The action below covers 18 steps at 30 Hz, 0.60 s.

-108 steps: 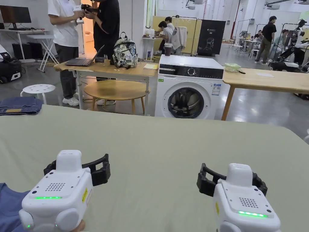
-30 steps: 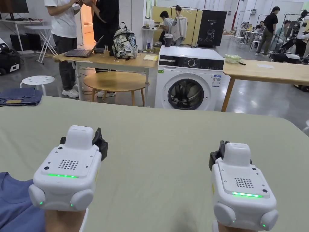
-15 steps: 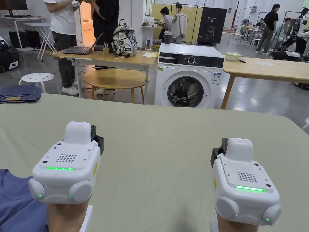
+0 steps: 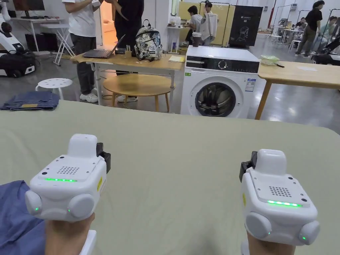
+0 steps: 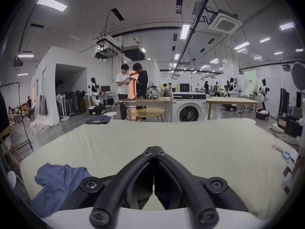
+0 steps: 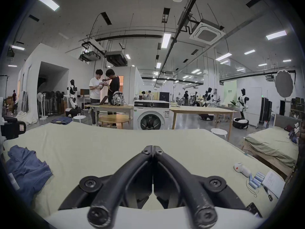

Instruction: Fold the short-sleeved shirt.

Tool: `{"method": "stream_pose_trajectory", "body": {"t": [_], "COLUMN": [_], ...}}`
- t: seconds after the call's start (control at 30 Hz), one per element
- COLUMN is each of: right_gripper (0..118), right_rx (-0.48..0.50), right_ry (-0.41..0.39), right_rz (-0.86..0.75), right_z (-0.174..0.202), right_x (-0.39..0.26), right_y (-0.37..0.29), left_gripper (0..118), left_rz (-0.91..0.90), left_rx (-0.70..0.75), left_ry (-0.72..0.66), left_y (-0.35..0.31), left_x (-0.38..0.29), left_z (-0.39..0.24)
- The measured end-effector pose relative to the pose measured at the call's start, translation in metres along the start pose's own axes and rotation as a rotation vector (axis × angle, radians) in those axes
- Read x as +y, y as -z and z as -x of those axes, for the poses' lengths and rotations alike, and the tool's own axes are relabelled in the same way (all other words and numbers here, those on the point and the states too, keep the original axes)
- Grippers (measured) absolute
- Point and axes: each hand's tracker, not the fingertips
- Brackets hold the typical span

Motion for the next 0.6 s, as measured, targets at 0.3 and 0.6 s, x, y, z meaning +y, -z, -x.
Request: {"method": "stream_pose_trajectory", "body": {"t": [0.3, 0.6], "right_gripper": [0, 0], "right_rx": [0.090, 0.206], "right_ry": [-0.024, -0.070], "right_rz": [0.040, 0.077], "right_z": [0.042, 0.092], "right_x": [-0.004, -0.022], "right_y": [0.007, 0.012], "left_gripper": [0, 0], "left_rz": [0.182, 0.558], "left_rx": [0.079, 0.128], "left_ry": [-0.019, -0.168], "left_y": [-0.015, -0.012], "left_x": [-0.007, -0.048], "left_z": [0.096, 0.233]}}
